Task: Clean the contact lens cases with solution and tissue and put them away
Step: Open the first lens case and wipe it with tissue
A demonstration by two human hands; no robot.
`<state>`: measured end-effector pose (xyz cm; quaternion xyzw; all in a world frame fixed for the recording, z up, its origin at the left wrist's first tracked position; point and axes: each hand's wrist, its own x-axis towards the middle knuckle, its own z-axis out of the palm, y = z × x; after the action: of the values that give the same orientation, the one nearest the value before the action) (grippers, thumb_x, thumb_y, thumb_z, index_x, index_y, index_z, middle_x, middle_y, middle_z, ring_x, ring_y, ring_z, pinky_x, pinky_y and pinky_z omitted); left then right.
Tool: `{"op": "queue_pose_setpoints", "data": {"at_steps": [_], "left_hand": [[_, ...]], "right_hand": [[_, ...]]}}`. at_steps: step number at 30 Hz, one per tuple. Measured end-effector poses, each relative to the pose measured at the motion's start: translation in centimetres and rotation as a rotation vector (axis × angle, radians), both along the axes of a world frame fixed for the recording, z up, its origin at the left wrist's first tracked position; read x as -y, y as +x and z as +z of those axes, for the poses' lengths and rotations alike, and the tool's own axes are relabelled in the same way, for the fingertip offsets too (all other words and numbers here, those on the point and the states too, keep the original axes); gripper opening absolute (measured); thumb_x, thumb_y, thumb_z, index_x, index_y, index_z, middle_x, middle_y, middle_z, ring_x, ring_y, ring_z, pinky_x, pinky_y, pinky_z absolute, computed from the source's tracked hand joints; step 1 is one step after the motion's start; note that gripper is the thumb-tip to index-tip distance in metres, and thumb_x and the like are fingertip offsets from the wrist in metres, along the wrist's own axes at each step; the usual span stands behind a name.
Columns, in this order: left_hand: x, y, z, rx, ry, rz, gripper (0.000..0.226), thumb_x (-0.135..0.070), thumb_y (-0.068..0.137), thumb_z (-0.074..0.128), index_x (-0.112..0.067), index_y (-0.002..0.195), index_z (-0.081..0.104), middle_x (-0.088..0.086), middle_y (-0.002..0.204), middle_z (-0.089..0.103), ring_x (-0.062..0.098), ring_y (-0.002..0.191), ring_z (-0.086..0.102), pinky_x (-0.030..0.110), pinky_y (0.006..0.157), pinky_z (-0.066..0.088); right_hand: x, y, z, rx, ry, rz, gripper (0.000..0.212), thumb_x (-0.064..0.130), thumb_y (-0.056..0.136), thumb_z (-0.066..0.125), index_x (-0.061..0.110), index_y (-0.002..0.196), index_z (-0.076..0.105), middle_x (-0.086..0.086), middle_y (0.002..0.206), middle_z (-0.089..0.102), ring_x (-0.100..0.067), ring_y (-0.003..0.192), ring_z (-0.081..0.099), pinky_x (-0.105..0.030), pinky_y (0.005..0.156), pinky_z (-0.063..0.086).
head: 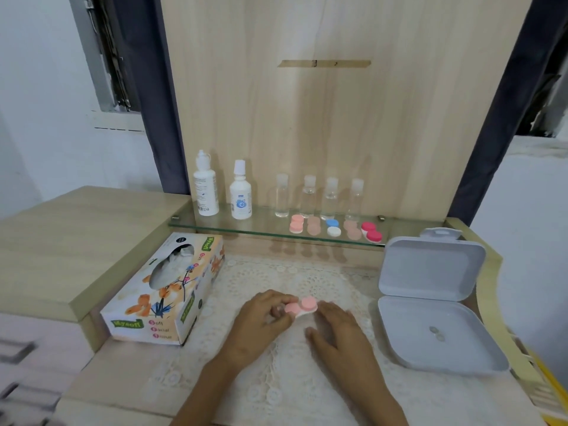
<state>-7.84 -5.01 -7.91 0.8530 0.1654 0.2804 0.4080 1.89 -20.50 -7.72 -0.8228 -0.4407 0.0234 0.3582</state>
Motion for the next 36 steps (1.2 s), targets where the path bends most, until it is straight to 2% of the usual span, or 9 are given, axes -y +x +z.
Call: {"op": "queue_pose_setpoints", "data": {"at_steps": [4,8,11,14,16,22,29,34,36], "left_hand": [[-0.5,0.1,-0.2,-0.052,0.047,0.011,0.031,-0.033,0.079,0.057,-0.033,0.109,0.067,-0.013,0.095,0.063,0.009,0.091,0.053,0.023,0.085,0.044],[-0.2,-0.1,-0.1,-0.057,0.071,-0.007,0.035,-0.030,0.077,0.058,-0.029,0.110,0.068,-0.015,0.096,0.063,0.005,0.091,0.051,0.013,0.081,0.039],[-0.1,-0.2,-0.1,-0.047,0.075,-0.003,0.033,-0.029,0.075,0.059,-0.030,0.107,0.067,-0.016,0.096,0.064,0.006,0.090,0.051,0.011,0.078,0.038],[0.0,-0.2,-0.2,-0.034,0.072,-0.001,0.031,-0.032,0.075,0.062,-0.030,0.105,0.069,-0.015,0.096,0.065,0.007,0.089,0.053,0.016,0.078,0.041],[0.0,-0.2,-0.2,-0.030,0.069,0.005,0.031,-0.030,0.075,0.064,-0.030,0.105,0.069,-0.014,0.096,0.066,0.007,0.090,0.053,0.016,0.079,0.042],[0.0,-0.1,-0.2,-0.031,0.101,0.039,0.029,-0.016,0.080,0.071,-0.027,0.107,0.070,-0.004,0.088,0.064,0.010,0.088,0.052,0.012,0.077,0.038],[0.3,0.0,-0.1,-0.063,0.142,0.094,0.028,-0.026,0.080,0.072,-0.024,0.108,0.069,-0.004,0.087,0.061,0.008,0.086,0.049,0.011,0.076,0.036],[0.3,0.0,-0.2,-0.032,0.141,0.158,0.032,-0.041,0.070,0.078,-0.025,0.094,0.065,-0.012,0.085,0.061,0.001,0.084,0.053,0.010,0.074,0.040],[0.3,-0.2,-0.2,-0.041,0.118,0.076,0.044,-0.053,0.072,0.071,-0.027,0.107,0.061,-0.016,0.099,0.059,-0.001,0.093,0.051,0.007,0.080,0.037]], "right_hand": [[-0.1,0.0,0.3,-0.096,0.075,-0.049,0.053,0.032,0.088,0.058,0.026,0.139,0.045,0.013,0.140,0.047,-0.001,0.130,0.037,-0.033,0.115,0.027],[-0.7,0.6,0.7,-0.071,0.047,-0.018,0.056,0.037,0.086,0.063,0.031,0.139,0.044,0.013,0.133,0.050,-0.007,0.124,0.043,-0.027,0.106,0.033],[-1.3,0.9,1.4,0.112,-0.084,-0.009,0.052,0.047,0.086,0.059,0.039,0.136,0.046,0.010,0.118,0.050,-0.010,0.114,0.043,-0.029,0.096,0.030],[-2.0,1.1,2.0,0.175,-0.127,-0.031,0.034,0.048,0.087,0.056,0.042,0.120,0.059,0.010,0.107,0.049,-0.012,0.107,0.042,-0.032,0.087,0.026],[-2.2,1.2,1.8,0.185,-0.119,-0.052,0.027,0.048,0.086,0.057,0.042,0.112,0.063,0.012,0.105,0.050,-0.011,0.106,0.041,-0.031,0.085,0.025],[-2.2,1.2,1.0,0.228,-0.083,-0.041,0.024,0.047,0.089,0.054,0.039,0.111,0.063,0.015,0.105,0.049,-0.009,0.104,0.038,-0.029,0.082,0.018],[-2.4,1.4,0.7,0.235,-0.064,0.003,0.024,0.045,0.091,0.053,0.036,0.111,0.063,0.018,0.104,0.051,-0.008,0.104,0.039,-0.029,0.084,0.017],[-2.3,1.3,0.5,0.244,-0.060,0.000,0.024,0.043,0.091,0.053,0.036,0.112,0.063,0.018,0.105,0.051,-0.008,0.104,0.038,-0.028,0.084,0.017],[-2.3,1.3,0.4,0.247,-0.053,-0.006,0.024,0.045,0.092,0.052,0.037,0.111,0.063,0.019,0.105,0.051,-0.008,0.104,0.038,-0.027,0.083,0.015]]}}
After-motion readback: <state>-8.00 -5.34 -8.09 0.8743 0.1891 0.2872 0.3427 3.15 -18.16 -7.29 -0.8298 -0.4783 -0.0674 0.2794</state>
